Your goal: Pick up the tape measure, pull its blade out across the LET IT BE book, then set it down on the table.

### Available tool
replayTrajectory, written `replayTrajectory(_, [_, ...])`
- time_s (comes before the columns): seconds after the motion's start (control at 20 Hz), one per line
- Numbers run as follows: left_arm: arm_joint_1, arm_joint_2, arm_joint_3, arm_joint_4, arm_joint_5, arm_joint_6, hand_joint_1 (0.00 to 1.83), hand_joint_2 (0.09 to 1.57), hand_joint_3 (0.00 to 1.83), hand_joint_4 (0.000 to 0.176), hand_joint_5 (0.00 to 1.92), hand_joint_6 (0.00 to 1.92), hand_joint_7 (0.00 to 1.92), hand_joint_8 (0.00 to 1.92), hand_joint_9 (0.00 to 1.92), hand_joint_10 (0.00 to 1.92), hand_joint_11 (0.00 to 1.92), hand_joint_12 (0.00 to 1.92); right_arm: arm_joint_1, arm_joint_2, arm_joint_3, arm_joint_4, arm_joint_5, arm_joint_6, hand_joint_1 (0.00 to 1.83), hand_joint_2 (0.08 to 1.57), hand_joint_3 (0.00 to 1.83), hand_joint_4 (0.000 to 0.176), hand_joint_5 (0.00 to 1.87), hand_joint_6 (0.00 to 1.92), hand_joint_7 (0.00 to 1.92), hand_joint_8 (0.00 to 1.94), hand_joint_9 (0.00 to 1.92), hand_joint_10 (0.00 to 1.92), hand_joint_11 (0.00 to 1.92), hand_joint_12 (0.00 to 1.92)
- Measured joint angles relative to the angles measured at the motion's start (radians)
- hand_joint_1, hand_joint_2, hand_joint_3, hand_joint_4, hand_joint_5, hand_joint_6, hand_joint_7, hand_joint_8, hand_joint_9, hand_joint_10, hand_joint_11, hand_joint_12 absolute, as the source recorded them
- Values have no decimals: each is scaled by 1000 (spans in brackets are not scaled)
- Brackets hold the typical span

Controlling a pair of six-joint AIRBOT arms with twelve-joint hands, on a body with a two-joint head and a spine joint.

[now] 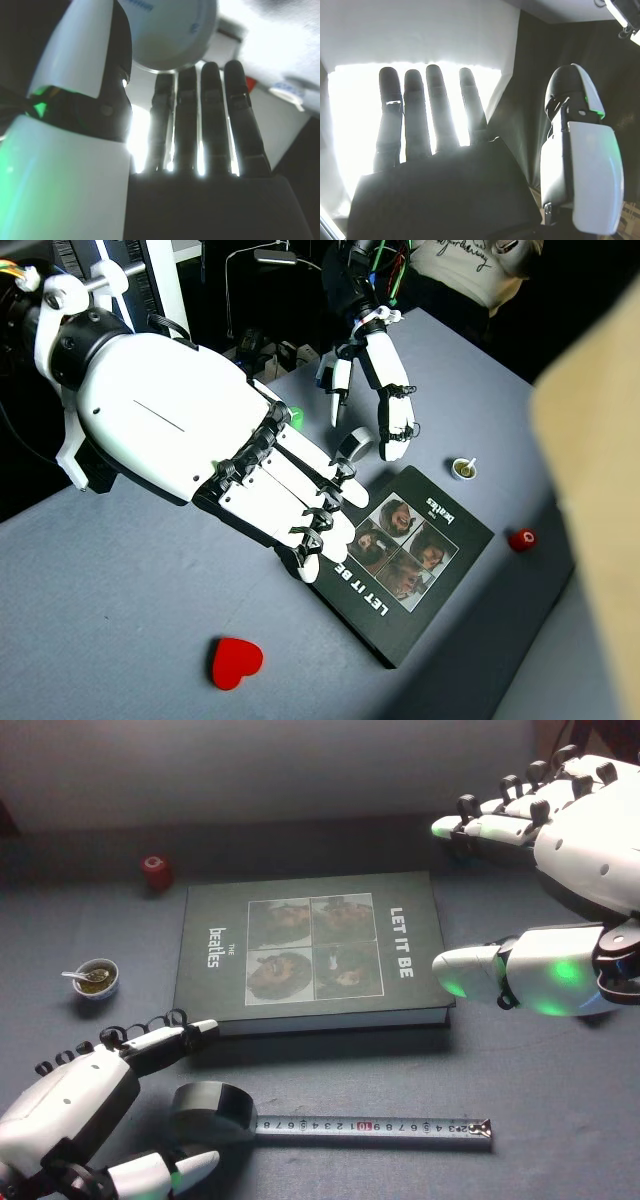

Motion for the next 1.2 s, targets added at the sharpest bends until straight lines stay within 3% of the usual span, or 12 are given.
replayTrajectory(0.6, [-6,-27,38,4,7,39,1184,1040,0,0,402,2,392,1,374,3,192,525,0,0,0,0,-1,0,86,1079,0,102,156,2,205,5,149,2,0,827])
replayTrajectory(0.75, [-17,-31,48,8,14,46,1182,1045,0,0,507,8,542,8,544,13,308,537,0,0,0,0,0,0,73,1079,0,102,156,1,210,3,152,3,0,804])
replayTrajectory(0.9, [-19,-36,56,3,13,56,1192,1087,1,0,837,9,885,10,891,24,637,621,0,0,0,0,-1,0,85,1073,0,101,166,4,218,4,156,3,0,790])
replayTrajectory(0.95, [-20,-36,56,6,17,58,1336,1080,4,0,963,647,1044,619,973,913,728,705,0,0,0,0,-1,0,85,1073,0,101,165,3,218,4,158,4,0,788])
replayTrajectory(1.0, [-24,-36,56,11,16,65,1368,1083,0,0,1037,672,1047,834,963,1136,793,868,0,0,0,0,-2,0,84,1073,0,101,164,3,218,3,157,3,0,787])
replayTrajectory(1.05, [-28,-36,58,15,14,70,1381,1080,1,0,1092,612,1030,919,940,1177,810,971,0,0,0,0,-2,0,83,1073,0,101,165,3,218,3,159,4,0,786])
replayTrajectory(1.2, [-28,-37,60,27,19,76,1385,1074,1,0,1147,548,1038,898,933,1206,802,1092,0,0,0,0,-2,0,83,1073,0,101,164,2,217,2,159,4,0,784])
